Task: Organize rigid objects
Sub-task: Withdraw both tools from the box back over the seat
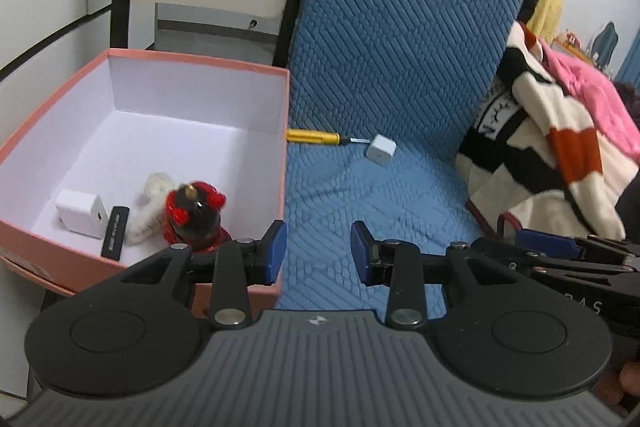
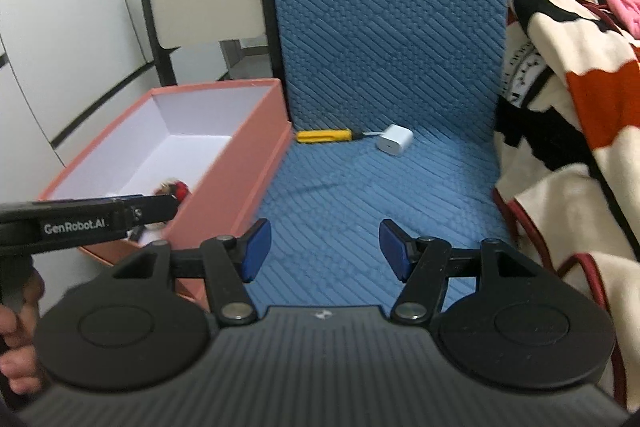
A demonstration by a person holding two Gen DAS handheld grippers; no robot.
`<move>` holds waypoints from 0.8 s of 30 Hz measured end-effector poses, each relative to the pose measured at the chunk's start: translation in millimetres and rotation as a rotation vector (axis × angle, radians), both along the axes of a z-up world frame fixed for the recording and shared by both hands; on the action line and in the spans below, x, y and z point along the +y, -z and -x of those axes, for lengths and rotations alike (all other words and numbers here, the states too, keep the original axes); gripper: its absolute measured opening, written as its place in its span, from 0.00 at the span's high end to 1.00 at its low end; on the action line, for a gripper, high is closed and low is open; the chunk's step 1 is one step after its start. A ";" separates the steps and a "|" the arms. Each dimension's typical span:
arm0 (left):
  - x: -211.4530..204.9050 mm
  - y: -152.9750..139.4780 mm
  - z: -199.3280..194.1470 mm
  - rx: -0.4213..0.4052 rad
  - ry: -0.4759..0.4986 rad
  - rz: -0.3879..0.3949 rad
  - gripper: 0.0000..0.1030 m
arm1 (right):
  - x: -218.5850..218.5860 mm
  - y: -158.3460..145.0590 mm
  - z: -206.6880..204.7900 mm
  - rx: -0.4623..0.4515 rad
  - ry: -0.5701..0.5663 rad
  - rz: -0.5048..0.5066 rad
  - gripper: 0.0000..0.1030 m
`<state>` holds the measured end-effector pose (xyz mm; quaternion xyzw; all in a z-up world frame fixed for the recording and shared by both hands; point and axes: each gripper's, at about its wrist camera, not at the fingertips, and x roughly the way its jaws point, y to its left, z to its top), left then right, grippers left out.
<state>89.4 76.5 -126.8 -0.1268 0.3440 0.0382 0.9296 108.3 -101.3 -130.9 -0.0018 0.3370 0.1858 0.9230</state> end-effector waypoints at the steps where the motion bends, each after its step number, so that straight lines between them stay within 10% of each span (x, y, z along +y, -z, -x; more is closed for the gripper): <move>1: -4.4 2.7 1.2 0.005 0.003 -0.007 0.61 | -4.0 3.0 1.2 0.001 0.001 0.003 0.39; 14: -41.4 26.2 -22.1 0.073 0.049 -0.091 0.61 | -38.4 39.0 0.8 0.010 0.072 -0.016 0.39; 24: -42.0 21.6 -110.0 0.116 0.144 -0.083 0.61 | -31.0 44.9 -41.6 -0.002 0.067 -0.061 0.38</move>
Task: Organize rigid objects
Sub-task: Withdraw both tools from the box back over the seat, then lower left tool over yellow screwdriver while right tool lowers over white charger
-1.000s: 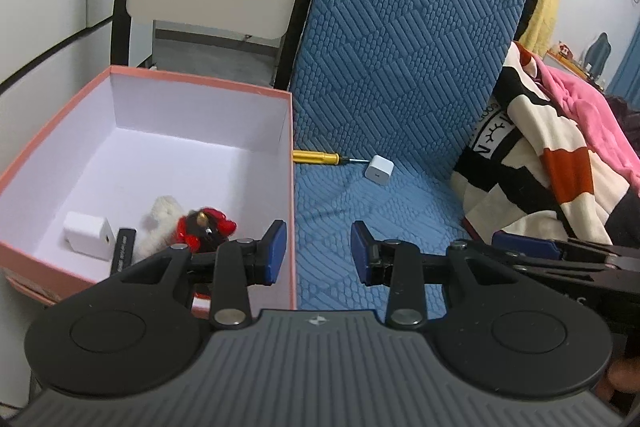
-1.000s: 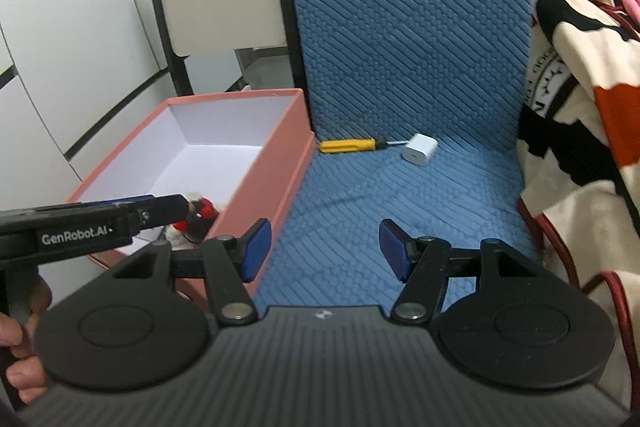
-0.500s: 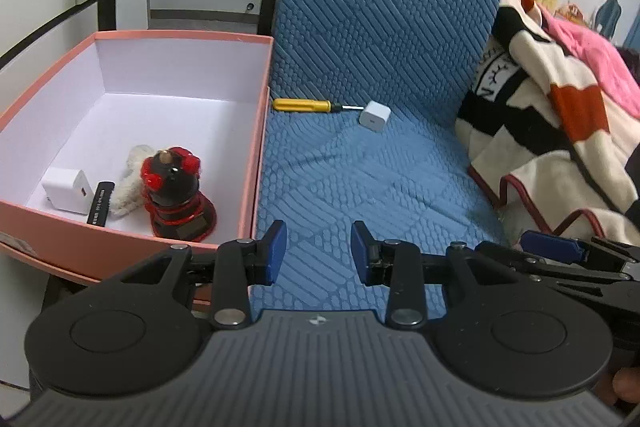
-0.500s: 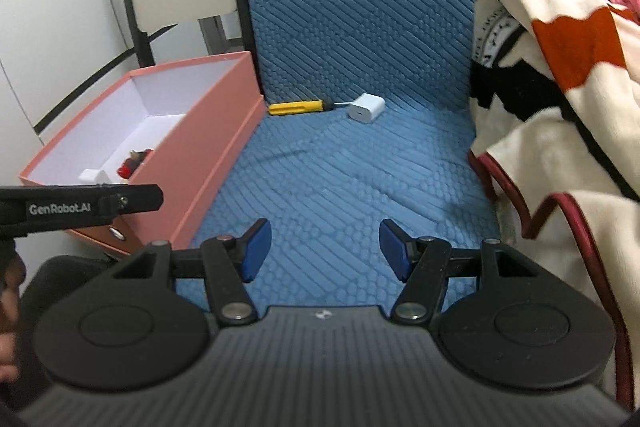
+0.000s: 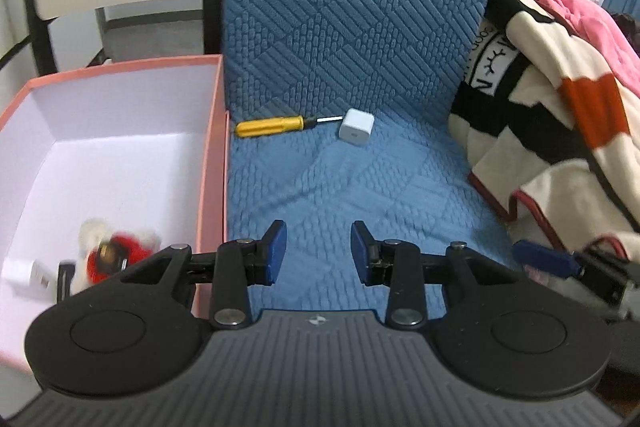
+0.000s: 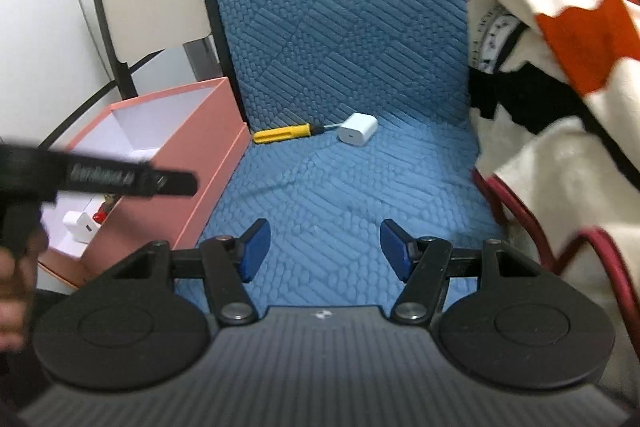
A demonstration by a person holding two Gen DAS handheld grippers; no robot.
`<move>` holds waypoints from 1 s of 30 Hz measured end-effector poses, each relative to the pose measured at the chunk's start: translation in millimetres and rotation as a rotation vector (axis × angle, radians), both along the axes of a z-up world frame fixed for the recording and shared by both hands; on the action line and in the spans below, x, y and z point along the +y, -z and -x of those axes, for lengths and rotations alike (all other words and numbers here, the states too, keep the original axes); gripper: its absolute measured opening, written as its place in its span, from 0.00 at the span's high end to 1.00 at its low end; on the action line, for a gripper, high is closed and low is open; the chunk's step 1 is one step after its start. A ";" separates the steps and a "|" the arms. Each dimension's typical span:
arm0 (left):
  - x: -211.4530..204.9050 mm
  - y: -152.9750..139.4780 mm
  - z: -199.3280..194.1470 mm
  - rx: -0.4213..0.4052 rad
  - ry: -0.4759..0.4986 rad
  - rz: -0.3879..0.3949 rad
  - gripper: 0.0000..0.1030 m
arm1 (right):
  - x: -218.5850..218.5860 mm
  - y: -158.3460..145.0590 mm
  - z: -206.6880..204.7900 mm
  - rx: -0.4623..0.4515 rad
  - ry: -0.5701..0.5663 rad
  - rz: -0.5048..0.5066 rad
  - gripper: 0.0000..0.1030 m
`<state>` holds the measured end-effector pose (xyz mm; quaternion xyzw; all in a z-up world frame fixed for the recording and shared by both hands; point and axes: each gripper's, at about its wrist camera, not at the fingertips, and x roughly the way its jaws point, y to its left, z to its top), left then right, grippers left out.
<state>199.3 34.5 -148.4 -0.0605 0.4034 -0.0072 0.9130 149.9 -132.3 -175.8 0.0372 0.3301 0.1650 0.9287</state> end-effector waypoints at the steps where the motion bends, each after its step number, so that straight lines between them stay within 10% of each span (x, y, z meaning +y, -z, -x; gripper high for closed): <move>1: 2.0 -0.8 -10.8 0.008 0.009 0.009 0.61 | 3.9 0.8 -5.8 -0.007 -0.003 0.015 0.38; 30: -12.2 68.0 -289.7 0.345 0.316 -0.218 0.61 | 24.7 56.2 -212.2 0.127 -0.119 0.020 0.31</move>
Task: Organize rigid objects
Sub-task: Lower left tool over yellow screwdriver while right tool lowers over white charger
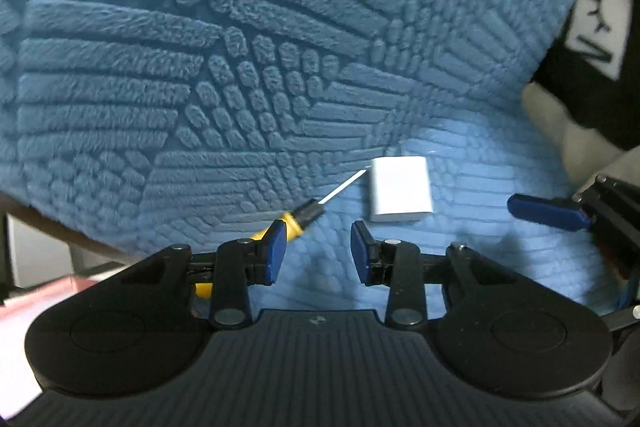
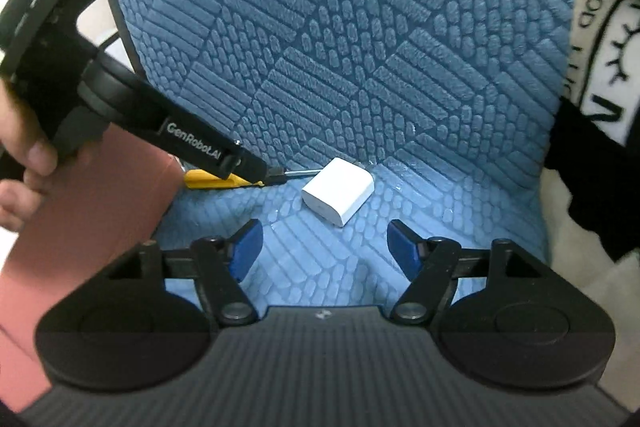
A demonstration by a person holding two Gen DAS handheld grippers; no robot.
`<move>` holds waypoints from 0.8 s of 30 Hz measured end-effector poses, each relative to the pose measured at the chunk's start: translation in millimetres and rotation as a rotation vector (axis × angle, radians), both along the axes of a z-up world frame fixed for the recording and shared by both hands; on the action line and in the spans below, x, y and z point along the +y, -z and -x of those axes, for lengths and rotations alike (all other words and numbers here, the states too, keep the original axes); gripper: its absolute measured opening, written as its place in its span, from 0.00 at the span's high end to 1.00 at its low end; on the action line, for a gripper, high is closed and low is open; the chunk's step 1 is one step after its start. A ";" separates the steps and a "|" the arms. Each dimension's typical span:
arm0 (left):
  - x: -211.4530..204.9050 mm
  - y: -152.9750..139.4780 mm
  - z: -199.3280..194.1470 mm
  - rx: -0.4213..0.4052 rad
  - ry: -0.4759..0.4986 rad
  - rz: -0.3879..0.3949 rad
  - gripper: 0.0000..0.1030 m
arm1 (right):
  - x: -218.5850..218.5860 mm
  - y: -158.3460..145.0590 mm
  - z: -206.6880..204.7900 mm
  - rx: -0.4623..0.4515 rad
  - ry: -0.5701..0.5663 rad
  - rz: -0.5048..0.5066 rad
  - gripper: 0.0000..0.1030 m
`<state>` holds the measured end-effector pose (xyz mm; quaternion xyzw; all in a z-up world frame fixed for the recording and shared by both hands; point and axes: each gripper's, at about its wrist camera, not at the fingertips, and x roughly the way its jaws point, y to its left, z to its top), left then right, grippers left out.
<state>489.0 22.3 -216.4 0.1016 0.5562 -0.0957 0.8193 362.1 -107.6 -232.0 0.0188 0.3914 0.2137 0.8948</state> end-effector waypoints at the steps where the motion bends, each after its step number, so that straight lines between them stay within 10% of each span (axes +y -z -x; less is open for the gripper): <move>1: 0.7 2.4 -3.6 0.008 0.006 -0.010 0.61 | 2.0 1.3 -2.9 0.002 -0.002 0.007 0.31; 24: 40.4 38.7 -27.6 0.104 -0.011 -0.022 0.60 | 40.4 40.9 -67.0 -0.044 -0.053 0.108 0.25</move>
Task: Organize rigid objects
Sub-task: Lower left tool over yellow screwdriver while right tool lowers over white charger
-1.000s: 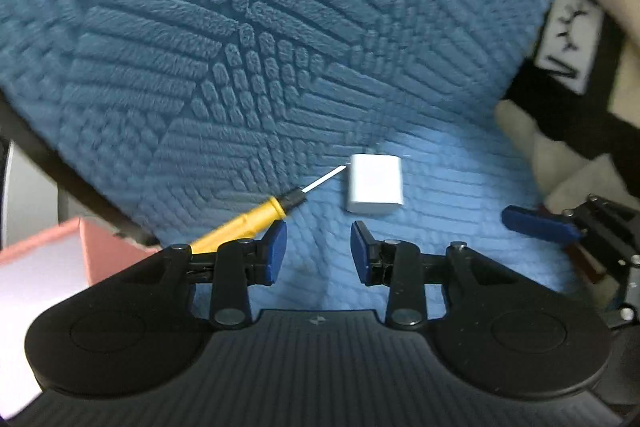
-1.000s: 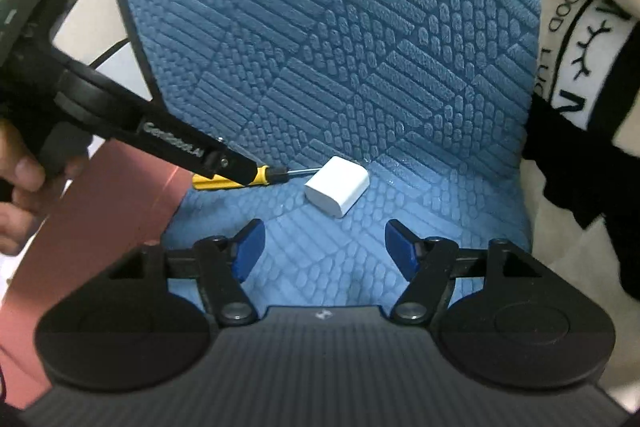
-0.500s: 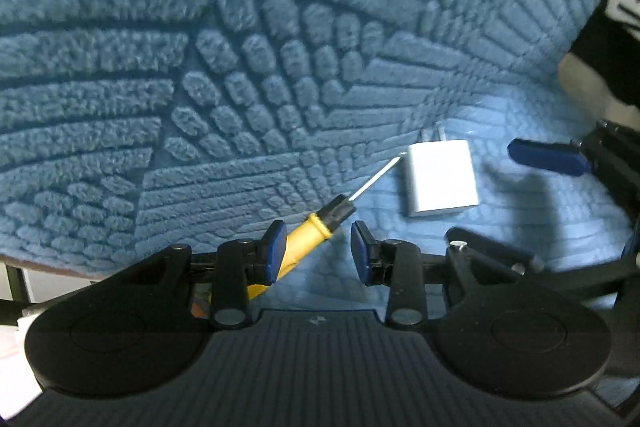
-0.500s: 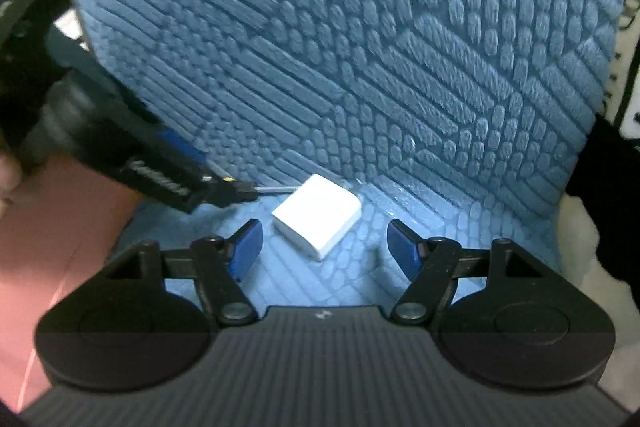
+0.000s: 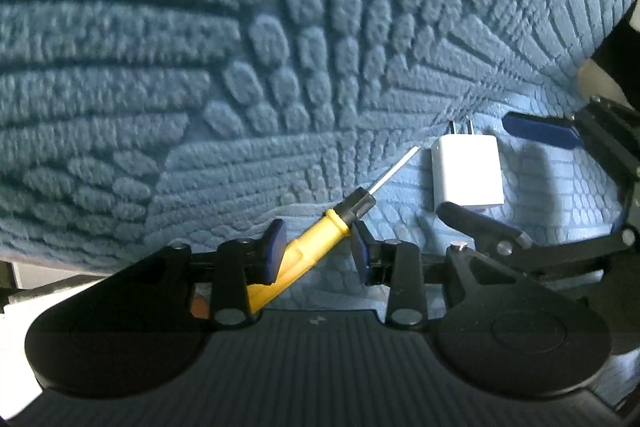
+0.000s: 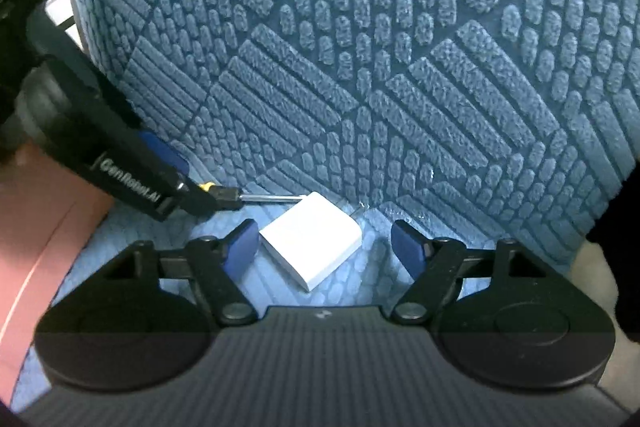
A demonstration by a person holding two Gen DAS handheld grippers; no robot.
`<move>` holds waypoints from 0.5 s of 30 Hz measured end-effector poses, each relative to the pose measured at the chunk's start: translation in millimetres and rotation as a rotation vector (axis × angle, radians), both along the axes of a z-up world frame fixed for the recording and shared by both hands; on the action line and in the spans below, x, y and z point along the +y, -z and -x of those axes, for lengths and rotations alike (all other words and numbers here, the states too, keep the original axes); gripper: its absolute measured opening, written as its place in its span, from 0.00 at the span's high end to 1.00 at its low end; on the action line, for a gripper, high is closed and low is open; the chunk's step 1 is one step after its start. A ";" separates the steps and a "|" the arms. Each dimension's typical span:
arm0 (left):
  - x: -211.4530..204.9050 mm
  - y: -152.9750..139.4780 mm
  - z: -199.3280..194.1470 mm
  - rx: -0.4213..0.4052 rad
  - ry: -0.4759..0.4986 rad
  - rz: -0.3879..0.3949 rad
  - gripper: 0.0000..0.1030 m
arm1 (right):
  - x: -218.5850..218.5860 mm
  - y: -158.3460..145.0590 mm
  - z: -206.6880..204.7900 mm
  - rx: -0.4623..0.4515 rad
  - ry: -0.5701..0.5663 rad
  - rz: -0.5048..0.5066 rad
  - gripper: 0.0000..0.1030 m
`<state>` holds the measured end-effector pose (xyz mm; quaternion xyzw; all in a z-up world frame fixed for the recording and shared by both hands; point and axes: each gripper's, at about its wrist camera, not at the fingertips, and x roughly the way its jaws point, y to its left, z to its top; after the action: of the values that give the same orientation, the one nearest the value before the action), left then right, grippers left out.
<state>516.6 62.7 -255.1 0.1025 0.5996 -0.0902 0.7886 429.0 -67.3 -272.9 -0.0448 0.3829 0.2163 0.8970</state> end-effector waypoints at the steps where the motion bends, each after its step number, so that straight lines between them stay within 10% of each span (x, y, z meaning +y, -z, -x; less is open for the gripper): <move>1: 3.2 1.4 3.0 0.001 -0.002 0.002 0.61 | -0.6 2.7 -2.3 0.005 0.005 0.001 0.21; 15: -1.0 -5.7 25.0 0.014 -0.042 0.027 0.68 | -18.4 2.1 -15.3 0.092 0.071 -0.079 0.40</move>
<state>491.6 61.7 -249.4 0.0787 0.6059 -0.0822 0.7874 444.3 -85.7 -275.1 0.0143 0.4163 0.2013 0.8866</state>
